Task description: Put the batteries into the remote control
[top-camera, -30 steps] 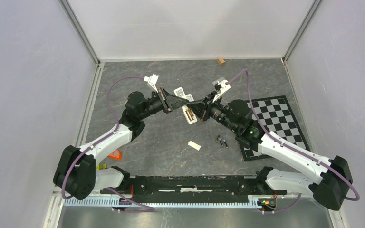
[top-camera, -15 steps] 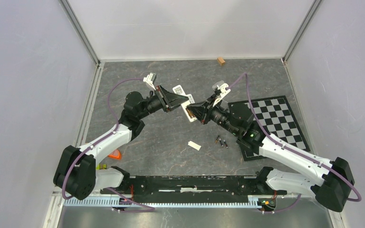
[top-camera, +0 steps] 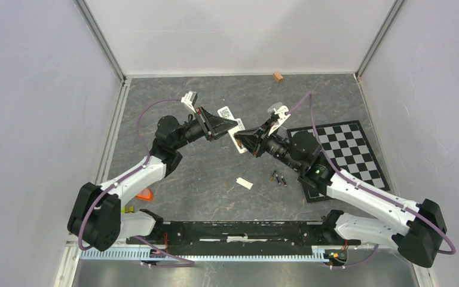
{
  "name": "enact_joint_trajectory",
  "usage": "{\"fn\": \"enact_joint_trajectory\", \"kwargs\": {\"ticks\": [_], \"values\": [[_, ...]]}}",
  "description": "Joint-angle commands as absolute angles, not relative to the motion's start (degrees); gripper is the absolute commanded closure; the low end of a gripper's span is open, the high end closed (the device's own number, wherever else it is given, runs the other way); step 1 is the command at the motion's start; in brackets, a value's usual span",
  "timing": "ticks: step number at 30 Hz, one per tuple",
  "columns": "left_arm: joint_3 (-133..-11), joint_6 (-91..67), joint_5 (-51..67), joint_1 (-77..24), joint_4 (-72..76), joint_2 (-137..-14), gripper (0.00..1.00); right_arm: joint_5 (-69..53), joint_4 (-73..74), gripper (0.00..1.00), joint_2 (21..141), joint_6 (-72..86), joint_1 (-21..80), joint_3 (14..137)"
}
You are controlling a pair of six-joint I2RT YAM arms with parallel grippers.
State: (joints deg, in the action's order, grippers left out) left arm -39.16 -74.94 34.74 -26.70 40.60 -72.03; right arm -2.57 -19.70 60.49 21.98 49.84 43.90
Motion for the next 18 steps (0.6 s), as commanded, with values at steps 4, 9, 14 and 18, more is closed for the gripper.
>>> {"fn": "enact_joint_trajectory", "kwargs": {"ticks": [4,9,14,18], "values": [[-41.27,-78.05,35.86,-26.46,45.71,-71.99,0.98,-1.35,-19.48,0.73,58.30,20.25,50.01,43.88],[-41.29,-77.47,35.77,-26.43,45.70,-71.99,0.98,-1.69,-18.20,0.63,58.31,21.12,50.01,45.41],[-41.08,-76.43,35.60,-26.33,45.44,-71.90,0.98,-1.90,-17.45,0.62,58.03,22.68,50.03,46.90],[-41.07,-75.31,35.60,-26.11,46.12,-71.82,0.98,-1.55,-15.42,0.54,57.83,24.92,50.04,48.82]]}}
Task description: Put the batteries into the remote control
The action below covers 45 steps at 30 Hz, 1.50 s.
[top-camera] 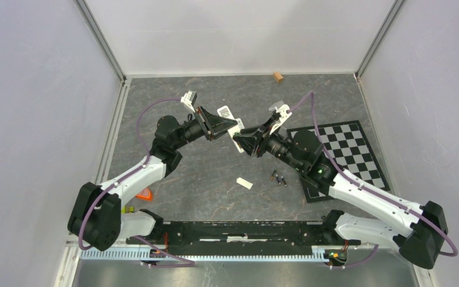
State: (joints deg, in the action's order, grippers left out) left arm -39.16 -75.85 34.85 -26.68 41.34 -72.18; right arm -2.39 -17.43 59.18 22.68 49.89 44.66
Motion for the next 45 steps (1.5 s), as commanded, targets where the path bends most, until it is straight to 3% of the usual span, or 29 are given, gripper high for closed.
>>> {"fn": "enact_joint_trajectory", "kwargs": {"ticks": [1,5,14,23,30,39,45], "values": [[-40.99,-75.11,35.60,-26.13,46.62,-71.82,0.98,-1.85,-15.10,0.52,57.81,25.84,49.96,49.35],[-40.63,-74.60,35.45,-26.10,48.57,-71.46,0.98,-2.52,-15.29,0.50,57.15,29.41,49.94,50.00],[-40.26,-74.73,35.20,-26.15,49.40,-71.03,0.98,-2.95,-12.40,0.63,58.75,29.59,49.92,51.40],[-40.62,-74.89,35.64,-26.18,49.69,-71.36,0.98,-3.57,-10.35,0.65,60.42,28.67,49.94,52.11],[-40.81,-75.18,35.77,-26.11,49.95,-71.57,0.98,-3.15,-9.87,0.80,60.32,27.90,49.94,51.73],[-40.88,-75.10,35.77,-26.13,50.20,-71.76,0.98,-1.08,-8.90,0.80,59.70,27.73,49.88,52.61],[-41.06,-75.30,35.54,-26.10,50.27,-71.87,0.98,-0.65,-8.49,0.72,60.09,28.00,49.93,51.93]]}}
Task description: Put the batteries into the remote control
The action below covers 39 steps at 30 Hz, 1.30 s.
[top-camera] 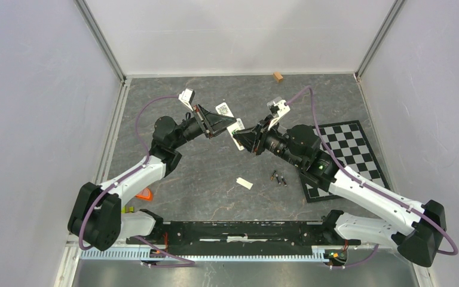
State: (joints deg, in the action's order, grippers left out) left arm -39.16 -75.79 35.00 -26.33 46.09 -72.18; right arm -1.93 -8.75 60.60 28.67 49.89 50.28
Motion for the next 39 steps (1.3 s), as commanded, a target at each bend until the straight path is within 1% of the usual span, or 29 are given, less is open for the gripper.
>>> {"fn": "enact_joint_trajectory", "kwargs": {"ticks": [1,7,15,22,31,34,39], "values": [[-41.06,-75.33,35.40,-26.12,50.27,-71.81,0.98,-0.68,-8.52,0.70,59.99,28.07,49.89,51.67],[-41.22,-76.30,34.46,-26.11,51.08,-72.01,0.98,-0.40,-9.18,0.69,58.89,28.41,49.98,50.08],[-39.79,-82.20,32.47,-26.13,56.16,-73.11,0.98,2.07,-12.01,0.67,57.36,28.66,49.92,47.51],[-39.60,-81.57,31.47,-26.11,56.08,-73.61,0.98,2.79,-11.18,0.68,56.14,27.22,49.92,47.17],[-40.07,-80.86,31.31,-26.13,55.82,-74.09,0.98,0.43,-8.20,0.81,56.52,26.19,49.97,47.80],[-40.14,-80.71,31.36,-26.11,55.72,-74.14,0.98,0.16,-8.02,0.88,57.06,26.10,49.92,47.81],[-40.09,-80.69,31.72,-26.11,55.66,-73.98,0.98,-1.43,-8.41,0.91,58.64,26.15,49.92,47.81]]}}
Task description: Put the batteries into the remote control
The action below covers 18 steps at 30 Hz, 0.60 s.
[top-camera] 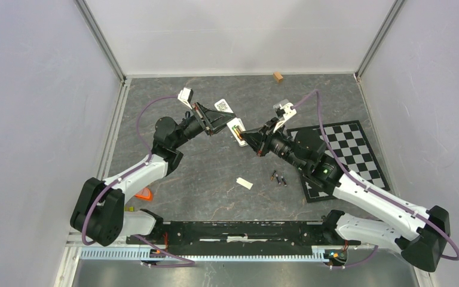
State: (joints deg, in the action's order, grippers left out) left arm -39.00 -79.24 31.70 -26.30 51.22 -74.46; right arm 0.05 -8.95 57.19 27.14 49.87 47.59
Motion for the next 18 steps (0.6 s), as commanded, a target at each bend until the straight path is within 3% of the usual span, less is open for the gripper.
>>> {"fn": "enact_joint_trajectory", "kwargs": {"ticks": [1,11,18], "values": [[-40.14,-80.76,31.77,-26.13,55.64,-73.92,0.98,-1.30,-8.52,0.91,58.98,26.18,49.92,47.94],[-39.88,-79.50,31.57,-25.93,54.25,-72.88,0.98,3.76,-8.22,0.91,58.80,26.54,49.94,48.29],[-40.46,-75.53,30.40,-25.06,52.18,-72.92,0.98,2.77,-6.28,0.77,54.80,28.18,49.93,48.78]]}}
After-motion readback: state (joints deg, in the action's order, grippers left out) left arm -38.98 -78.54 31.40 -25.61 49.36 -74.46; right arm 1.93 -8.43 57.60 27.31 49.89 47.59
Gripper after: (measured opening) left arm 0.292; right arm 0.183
